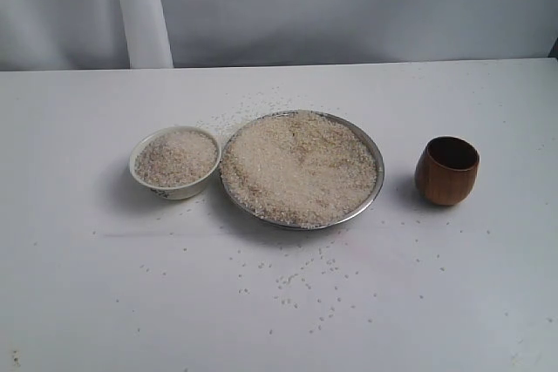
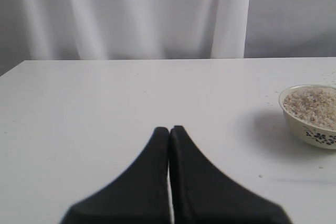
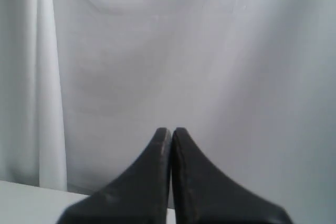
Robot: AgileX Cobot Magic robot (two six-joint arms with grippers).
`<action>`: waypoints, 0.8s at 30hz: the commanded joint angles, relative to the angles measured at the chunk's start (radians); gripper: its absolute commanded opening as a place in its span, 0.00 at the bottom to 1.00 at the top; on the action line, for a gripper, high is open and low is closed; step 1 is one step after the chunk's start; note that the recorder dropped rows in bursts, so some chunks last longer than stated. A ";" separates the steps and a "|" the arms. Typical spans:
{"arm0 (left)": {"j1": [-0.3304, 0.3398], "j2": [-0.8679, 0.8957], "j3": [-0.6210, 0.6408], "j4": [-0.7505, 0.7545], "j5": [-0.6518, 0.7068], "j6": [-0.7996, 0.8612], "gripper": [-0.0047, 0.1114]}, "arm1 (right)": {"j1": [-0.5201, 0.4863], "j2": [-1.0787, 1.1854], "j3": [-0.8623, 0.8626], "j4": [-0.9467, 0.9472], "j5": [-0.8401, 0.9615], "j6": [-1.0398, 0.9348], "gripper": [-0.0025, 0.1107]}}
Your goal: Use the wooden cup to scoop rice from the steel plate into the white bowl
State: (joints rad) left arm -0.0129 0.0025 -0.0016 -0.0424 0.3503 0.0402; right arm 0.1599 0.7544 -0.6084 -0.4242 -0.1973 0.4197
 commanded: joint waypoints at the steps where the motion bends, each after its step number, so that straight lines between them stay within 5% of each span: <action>1: -0.003 -0.003 0.002 0.000 -0.006 -0.004 0.04 | 0.003 -0.018 0.003 -0.004 0.001 0.003 0.02; 20: -0.003 -0.003 0.002 0.000 -0.006 -0.004 0.04 | 0.001 -0.188 0.006 -0.105 0.215 -0.211 0.02; 24: -0.003 -0.003 0.002 0.000 -0.006 -0.004 0.04 | 0.001 -0.236 0.006 0.056 0.268 -0.341 0.02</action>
State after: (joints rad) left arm -0.0129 0.0025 -0.0016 -0.0424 0.3503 0.0402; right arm 0.1599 0.5489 -0.6084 -0.4776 0.0292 0.1840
